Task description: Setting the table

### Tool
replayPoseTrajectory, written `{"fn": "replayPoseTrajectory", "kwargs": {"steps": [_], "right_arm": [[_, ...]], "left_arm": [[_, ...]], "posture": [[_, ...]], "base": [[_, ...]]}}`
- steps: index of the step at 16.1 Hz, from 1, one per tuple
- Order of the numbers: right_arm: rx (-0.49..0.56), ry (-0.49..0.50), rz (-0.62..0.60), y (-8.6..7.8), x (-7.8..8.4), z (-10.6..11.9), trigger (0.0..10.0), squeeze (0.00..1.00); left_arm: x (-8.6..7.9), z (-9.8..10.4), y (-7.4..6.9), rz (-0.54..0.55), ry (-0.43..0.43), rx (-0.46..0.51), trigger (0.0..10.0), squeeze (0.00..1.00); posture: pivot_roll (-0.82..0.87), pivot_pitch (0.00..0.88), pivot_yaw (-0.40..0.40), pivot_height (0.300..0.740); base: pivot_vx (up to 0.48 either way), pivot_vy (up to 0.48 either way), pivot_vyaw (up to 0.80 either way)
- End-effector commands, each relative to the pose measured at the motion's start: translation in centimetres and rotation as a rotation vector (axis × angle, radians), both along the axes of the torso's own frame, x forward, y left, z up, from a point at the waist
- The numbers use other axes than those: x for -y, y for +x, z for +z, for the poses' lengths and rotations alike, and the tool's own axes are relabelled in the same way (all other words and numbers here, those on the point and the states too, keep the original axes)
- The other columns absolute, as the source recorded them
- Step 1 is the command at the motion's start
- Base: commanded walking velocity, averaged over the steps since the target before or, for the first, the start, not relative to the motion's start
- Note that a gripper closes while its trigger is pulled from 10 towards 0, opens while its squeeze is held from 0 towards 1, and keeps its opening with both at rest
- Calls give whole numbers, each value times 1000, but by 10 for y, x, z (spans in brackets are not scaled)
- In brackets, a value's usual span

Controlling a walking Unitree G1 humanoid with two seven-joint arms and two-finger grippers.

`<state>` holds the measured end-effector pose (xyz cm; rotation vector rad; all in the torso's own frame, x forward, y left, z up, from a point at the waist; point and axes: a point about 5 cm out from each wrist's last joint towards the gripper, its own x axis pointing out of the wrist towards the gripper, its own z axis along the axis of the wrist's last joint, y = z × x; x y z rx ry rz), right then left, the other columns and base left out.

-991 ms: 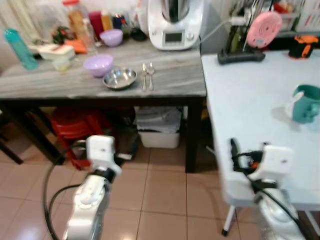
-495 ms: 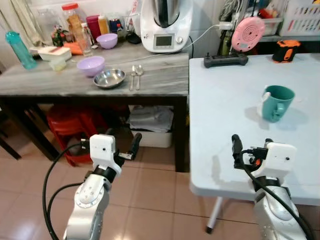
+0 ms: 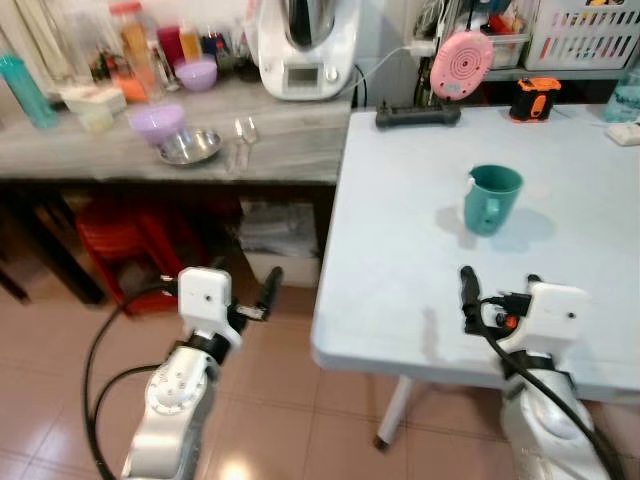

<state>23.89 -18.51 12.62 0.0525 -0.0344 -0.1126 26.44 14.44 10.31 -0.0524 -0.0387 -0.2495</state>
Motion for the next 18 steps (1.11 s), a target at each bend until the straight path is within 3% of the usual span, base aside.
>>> {"fn": "replayPoseTrajectory", "kwargs": {"steps": [1, 4, 9, 13, 18], "right_arm": [[8, -3, 12, 2, -2, 2, 10000, 0], [9, -6, 9, 1, -1, 2, 10000, 0], [4, -20, 0, 12, 2, 3, 10000, 0], [29, -68, 61, 31, -8, 9, 10000, 0], [41, -131, 149, 65, -24, 21, 10000, 0]], "left_arm": [[-5, 1, 1, 18, 12, 2, 10000, 0], [-5, 0, -1, 23, 13, -1, 10000, 0], [-4, -4, -4, 9, -2, -25, 10000, 0], [3, -6, -7, -20, -9, -34, 10000, 0], [13, 2, -16, -97, -47, -45, 10000, 0]], "posture": [[-61, 17, 110, 740], [-61, 21, 111, 740], [-61, 49, 114, 740], [-50, 94, 111, 740], [-22, 222, 110, 740]], "base": [[0, -401, 0], [0, -391, 0], [0, 0, 0], [0, 0, 0], [0, 0, 0]]}}
